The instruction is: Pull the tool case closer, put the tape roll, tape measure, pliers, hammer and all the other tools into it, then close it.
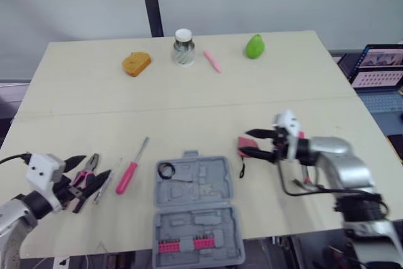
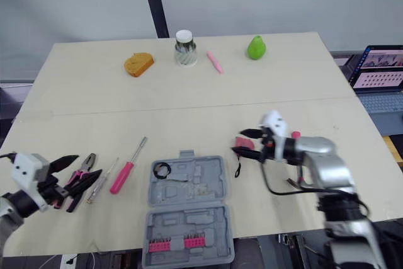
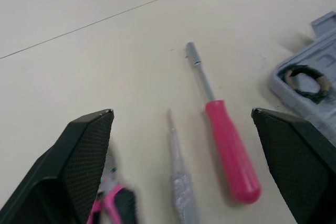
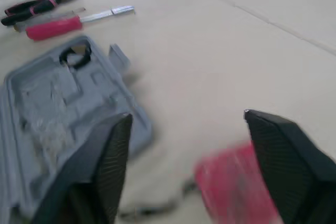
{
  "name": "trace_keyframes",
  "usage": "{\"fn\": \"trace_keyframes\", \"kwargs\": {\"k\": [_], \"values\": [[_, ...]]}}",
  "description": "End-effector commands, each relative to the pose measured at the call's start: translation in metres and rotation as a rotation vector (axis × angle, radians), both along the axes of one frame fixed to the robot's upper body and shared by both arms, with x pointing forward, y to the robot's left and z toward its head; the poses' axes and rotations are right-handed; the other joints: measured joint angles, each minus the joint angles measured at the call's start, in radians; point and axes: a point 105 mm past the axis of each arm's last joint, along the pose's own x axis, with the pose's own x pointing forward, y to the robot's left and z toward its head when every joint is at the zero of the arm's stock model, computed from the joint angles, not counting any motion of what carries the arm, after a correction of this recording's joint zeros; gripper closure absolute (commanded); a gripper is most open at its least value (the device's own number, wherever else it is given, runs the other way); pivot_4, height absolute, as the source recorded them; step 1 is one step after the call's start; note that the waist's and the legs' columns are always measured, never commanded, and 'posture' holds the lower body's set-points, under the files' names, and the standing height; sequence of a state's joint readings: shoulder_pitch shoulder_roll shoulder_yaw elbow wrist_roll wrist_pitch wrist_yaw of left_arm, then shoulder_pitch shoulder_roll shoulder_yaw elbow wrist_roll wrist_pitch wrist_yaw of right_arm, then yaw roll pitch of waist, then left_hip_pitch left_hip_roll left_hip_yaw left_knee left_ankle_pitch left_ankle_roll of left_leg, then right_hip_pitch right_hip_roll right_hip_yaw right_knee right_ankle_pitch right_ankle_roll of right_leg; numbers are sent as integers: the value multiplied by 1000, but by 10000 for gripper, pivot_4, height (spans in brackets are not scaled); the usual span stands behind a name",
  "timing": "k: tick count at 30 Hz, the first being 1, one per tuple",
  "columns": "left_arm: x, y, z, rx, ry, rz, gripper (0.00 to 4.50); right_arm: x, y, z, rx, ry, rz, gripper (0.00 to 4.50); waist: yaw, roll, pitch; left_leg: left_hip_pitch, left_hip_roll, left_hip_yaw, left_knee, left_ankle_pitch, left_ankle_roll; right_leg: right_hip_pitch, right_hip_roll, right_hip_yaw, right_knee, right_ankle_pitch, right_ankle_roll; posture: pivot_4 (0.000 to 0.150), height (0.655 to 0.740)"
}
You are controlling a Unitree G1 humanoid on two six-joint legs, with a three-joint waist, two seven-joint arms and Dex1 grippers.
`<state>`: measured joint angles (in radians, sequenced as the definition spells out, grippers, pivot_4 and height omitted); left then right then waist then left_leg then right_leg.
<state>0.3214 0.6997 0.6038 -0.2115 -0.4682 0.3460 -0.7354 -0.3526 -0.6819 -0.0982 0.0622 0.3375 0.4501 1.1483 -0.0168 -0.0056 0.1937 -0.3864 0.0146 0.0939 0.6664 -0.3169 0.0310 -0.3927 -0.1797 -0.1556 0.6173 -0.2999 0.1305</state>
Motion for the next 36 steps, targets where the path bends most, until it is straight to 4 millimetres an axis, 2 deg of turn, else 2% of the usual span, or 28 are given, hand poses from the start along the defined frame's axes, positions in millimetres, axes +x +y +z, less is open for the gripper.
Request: {"fn": "trace_keyframes", "kwargs": {"k": [1,3,8,11,17,26,30,33,36], "values": [[-6,24,9,26,-17,40,0,-9,-39,9,-32,-22,-82,659,-2,0,0,0,0,0,0,0,0,0,0,0,0,0,0,1500,7400],[-12,45,8,44,2,87,0,-15,-80,6,-74,-4,-209,659,-2,0,0,0,1,0,0,0,0,0,0,0,0,0,0,1500,7400],[-21,74,5,72,21,149,0,-24,-130,1,-112,9,-373,659,-6,-1,0,1,1,2,0,0,0,0,-1,-1,-1,0,0,1500,7400],[-27,89,4,84,27,191,0,-33,-171,-12,-165,36,-512,659,-10,-1,0,1,1,2,0,0,0,0,-2,-1,0,0,0,1500,7400],[-34,103,-3,85,38,225,0,-38,-204,-23,-178,39,-628,659,-13,-1,0,1,1,2,0,0,0,1,-2,-1,-1,0,0,1500,7400],[-40,111,-11,107,54,244,0,-32,-205,-29,-182,29,-628,659,-14,-1,0,2,1,2,-1,-1,0,1,-3,-1,0,0,0,1500,7400],[-40,108,-14,111,61,226,0,-25,-193,-26,-149,-1,-598,659,-13,-1,0,2,1,2,0,-1,0,1,-3,-1,0,0,0,1500,7400],[-33,89,-15,106,50,155,0,-19,-171,-16,-93,-37,-542,659,-12,-1,0,2,1,2,0,-1,0,1,-3,-1,0,0,0,1500,7400],[-21,57,-13,94,28,59,0,-20,-137,-14,-50,-17,-468,659,-8,-1,0,2,1,1,0,-1,0,1,-4,-1,1,0,0,1500,7400]]}}
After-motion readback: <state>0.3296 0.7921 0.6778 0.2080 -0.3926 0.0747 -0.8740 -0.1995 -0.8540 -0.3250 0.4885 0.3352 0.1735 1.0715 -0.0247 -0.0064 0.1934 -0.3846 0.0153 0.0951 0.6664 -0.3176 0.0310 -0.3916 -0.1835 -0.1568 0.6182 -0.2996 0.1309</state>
